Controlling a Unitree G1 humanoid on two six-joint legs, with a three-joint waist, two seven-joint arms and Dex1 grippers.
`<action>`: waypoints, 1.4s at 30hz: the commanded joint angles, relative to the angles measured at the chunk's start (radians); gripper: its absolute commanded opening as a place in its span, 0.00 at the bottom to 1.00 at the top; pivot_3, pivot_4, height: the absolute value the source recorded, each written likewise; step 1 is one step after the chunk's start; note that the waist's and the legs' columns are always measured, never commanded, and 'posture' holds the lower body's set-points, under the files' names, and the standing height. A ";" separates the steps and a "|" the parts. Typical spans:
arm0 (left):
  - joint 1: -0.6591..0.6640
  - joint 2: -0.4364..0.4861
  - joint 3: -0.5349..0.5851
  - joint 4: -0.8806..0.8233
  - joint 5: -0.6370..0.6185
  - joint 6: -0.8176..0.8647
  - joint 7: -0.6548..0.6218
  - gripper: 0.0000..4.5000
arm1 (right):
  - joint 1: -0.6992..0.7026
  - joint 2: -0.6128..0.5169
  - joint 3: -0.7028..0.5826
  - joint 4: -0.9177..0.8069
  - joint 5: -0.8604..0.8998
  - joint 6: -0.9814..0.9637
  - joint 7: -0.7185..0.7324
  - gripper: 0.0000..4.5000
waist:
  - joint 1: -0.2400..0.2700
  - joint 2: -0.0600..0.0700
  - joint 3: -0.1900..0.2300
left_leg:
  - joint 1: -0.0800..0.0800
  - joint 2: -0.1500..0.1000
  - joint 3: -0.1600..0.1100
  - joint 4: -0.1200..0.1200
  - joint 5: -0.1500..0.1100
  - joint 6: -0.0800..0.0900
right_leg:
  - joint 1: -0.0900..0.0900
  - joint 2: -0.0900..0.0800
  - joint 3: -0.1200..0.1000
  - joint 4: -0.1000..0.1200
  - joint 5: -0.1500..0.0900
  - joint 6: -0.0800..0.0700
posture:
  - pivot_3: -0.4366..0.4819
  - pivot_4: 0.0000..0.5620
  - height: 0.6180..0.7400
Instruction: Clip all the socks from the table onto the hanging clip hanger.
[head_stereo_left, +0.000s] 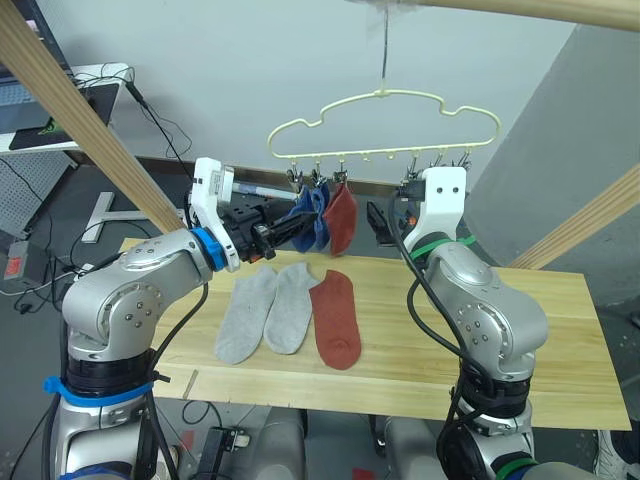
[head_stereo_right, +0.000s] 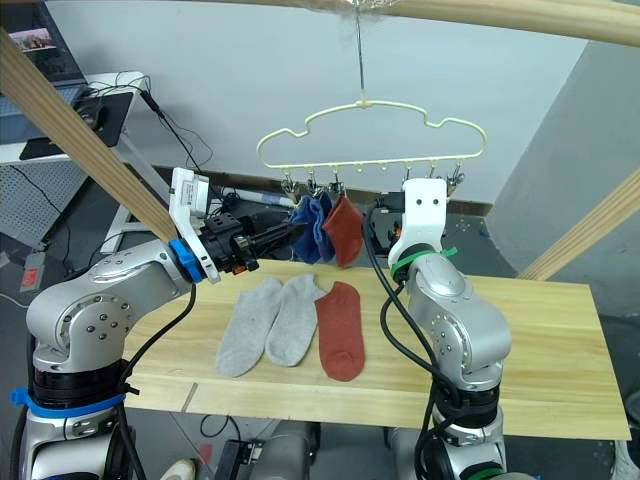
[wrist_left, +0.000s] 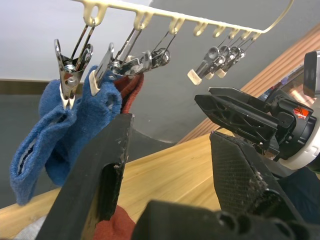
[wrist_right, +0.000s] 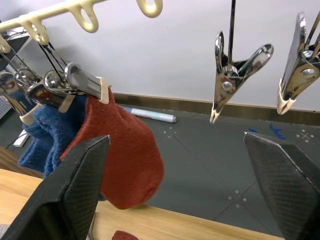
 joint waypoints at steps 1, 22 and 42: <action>-0.004 0.006 0.018 -0.050 0.018 -0.060 -0.019 0.62 | -0.020 0.001 0.000 -0.027 -0.003 -0.017 0.007 0.87 | 0.000 0.000 0.003 | 0.000 0.000 0.000 0.000 0.000 0.000 | 0.000 0.000 0.000 0.000 0.000 0.000 | 0.58 0.58 1.00; -0.006 0.062 -0.018 -0.071 0.073 -0.175 -0.192 0.62 | -0.073 -0.005 -0.031 0.037 -0.035 -0.045 -0.004 0.68 | 0.000 0.001 0.008 | 0.000 0.000 0.001 -0.002 0.000 -0.001 | -0.001 0.000 0.000 -0.001 0.000 0.000 | 0.58 0.59 1.00; -0.036 0.094 -0.024 -0.018 0.094 -0.240 -0.335 0.62 | -0.126 0.008 -0.060 0.127 -0.073 -0.116 -0.018 0.68 | 0.000 0.001 0.009 | -0.001 0.000 0.001 -0.003 0.000 -0.001 | -0.002 0.000 0.000 -0.001 0.000 0.001 | 0.59 0.58 1.00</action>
